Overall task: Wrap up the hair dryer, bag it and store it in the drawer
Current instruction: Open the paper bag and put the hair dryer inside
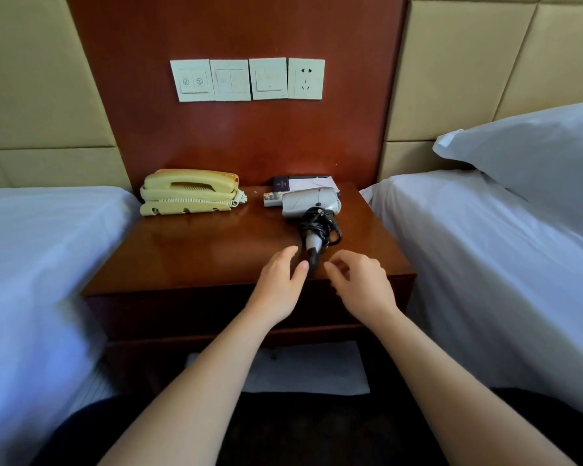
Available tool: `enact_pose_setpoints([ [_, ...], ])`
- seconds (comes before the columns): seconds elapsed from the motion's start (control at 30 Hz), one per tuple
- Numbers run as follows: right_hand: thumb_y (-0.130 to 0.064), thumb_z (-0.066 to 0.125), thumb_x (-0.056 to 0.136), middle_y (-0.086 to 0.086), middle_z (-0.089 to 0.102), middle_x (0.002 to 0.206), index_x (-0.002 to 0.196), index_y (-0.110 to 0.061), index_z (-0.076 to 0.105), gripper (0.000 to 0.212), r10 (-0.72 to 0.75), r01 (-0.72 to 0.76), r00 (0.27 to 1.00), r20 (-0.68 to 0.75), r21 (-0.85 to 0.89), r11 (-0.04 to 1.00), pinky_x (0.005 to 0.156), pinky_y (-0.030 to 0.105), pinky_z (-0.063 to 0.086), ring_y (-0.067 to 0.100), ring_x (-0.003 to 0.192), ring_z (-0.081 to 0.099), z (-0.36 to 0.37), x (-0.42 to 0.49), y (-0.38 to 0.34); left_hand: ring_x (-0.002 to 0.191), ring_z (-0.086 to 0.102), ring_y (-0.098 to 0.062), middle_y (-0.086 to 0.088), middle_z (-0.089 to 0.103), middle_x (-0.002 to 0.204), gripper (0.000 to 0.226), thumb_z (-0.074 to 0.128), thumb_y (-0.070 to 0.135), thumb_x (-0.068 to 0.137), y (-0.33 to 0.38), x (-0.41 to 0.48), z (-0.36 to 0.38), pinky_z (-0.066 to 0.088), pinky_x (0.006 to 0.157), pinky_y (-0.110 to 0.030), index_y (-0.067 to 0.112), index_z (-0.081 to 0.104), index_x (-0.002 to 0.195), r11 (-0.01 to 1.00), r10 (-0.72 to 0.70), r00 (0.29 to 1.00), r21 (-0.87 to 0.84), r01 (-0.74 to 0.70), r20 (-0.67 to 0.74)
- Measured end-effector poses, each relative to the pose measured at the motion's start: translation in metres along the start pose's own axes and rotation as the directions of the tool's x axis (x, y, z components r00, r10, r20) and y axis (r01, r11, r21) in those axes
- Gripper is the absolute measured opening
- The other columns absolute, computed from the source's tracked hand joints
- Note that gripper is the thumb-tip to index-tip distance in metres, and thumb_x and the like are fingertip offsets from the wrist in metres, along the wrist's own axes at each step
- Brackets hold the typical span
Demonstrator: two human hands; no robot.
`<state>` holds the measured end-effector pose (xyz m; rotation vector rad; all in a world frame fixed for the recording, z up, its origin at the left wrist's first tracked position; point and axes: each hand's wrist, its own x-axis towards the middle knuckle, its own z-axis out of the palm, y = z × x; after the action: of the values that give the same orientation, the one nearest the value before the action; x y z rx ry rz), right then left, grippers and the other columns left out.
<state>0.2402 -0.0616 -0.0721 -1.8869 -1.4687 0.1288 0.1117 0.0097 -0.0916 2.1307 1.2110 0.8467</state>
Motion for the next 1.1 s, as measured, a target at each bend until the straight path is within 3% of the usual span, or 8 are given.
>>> enact_pose_setpoints([
  [0.13,-0.034,0.053,0.092,-0.006,0.067,0.073,0.088,-0.023,0.064,0.016,0.083,-0.087,0.994,0.077,0.048,0.995,0.067,0.034,0.053,0.018,0.070,0.064,0.026,-0.038,0.012,0.119,0.043,-0.003,0.001,0.057,0.124,0.043,0.034,0.034,0.097,-0.016,-0.056,0.009,0.028,0.102,-0.014,0.010,0.059,0.122,0.972,0.231,0.947,0.010,-0.235,-0.223],
  [0.23,-0.036,0.053,0.091,-0.004,0.067,0.071,0.084,-0.026,0.062,0.015,0.202,-0.220,0.966,0.159,0.107,0.970,0.069,0.035,0.055,0.018,0.069,0.066,0.054,-0.067,0.028,0.108,0.043,0.003,0.001,0.061,0.112,0.043,0.034,0.033,0.095,-0.045,-0.092,0.026,0.028,0.096,-0.006,0.008,0.063,0.113,0.976,0.202,0.934,-0.017,-0.216,-0.296],
  [0.43,-0.030,0.053,0.093,-0.003,0.065,0.069,0.084,-0.021,0.062,0.016,0.359,-0.434,0.864,0.353,0.161,0.886,0.063,0.030,0.054,0.012,0.063,0.064,0.123,-0.093,0.059,0.103,0.053,-0.009,0.008,0.055,0.104,0.020,0.045,0.026,0.097,-0.112,-0.135,0.066,0.040,0.086,-0.018,0.017,0.061,0.105,0.986,-0.134,0.971,-0.123,0.111,-0.199],
  [0.53,-0.024,0.052,0.094,0.002,0.063,0.072,0.087,-0.018,0.060,0.012,0.481,-0.614,0.733,0.482,0.163,0.772,0.063,0.030,0.051,0.015,0.065,0.061,0.156,-0.104,0.076,0.102,0.054,-0.013,0.006,0.054,0.101,0.012,0.046,0.023,0.097,-0.149,-0.150,0.082,0.039,0.083,-0.021,0.023,0.057,0.093,0.921,-0.375,0.920,-0.156,0.356,-0.116],
  [0.63,-0.022,0.052,0.094,0.004,0.063,0.081,0.088,-0.020,0.058,0.009,0.551,-0.722,0.610,0.570,0.113,0.683,0.062,0.029,0.050,0.016,0.072,0.061,0.183,-0.112,0.091,0.104,0.054,-0.017,0.001,0.053,0.107,0.015,0.047,0.025,0.097,-0.185,-0.160,0.100,0.042,0.085,-0.025,0.018,0.060,0.099,0.849,-0.522,0.853,-0.108,0.518,-0.014],
  [0.83,-0.024,0.054,0.094,0.003,0.057,0.079,0.082,-0.017,0.054,0.013,0.654,-0.870,0.444,0.613,0.120,0.478,0.048,0.022,0.041,0.015,0.060,0.056,0.233,-0.118,0.122,0.112,0.054,-0.023,-0.011,0.055,0.125,0.033,0.054,0.027,0.094,-0.230,-0.144,0.125,0.043,0.087,-0.027,0.008,0.055,0.122,0.574,-0.779,0.620,-0.286,0.767,0.099],
  [1.0,-0.031,0.063,0.087,0.005,0.056,0.098,0.105,-0.017,0.049,0.026,0.729,-0.982,0.183,0.660,0.155,0.106,0.081,0.033,0.052,0.020,0.088,0.058,0.250,-0.106,0.132,0.109,0.056,-0.025,-0.009,0.060,0.116,0.041,0.064,0.029,0.088,-0.247,-0.119,0.138,0.044,0.096,-0.037,0.008,0.056,0.122,0.162,-0.916,0.344,-0.594,0.788,0.207],
  [1.1,-0.037,0.067,0.083,0.006,0.058,0.113,0.118,-0.015,0.052,0.045,0.716,-0.983,0.160,0.679,0.178,0.051,0.087,0.033,0.051,0.021,0.098,0.058,0.266,-0.101,0.133,0.101,0.055,-0.019,-0.005,0.061,0.106,0.026,0.066,0.029,0.087,-0.254,-0.108,0.151,0.041,0.085,-0.032,0.012,0.060,0.105,0.046,-0.922,0.285,-0.657,0.753,0.262],
])
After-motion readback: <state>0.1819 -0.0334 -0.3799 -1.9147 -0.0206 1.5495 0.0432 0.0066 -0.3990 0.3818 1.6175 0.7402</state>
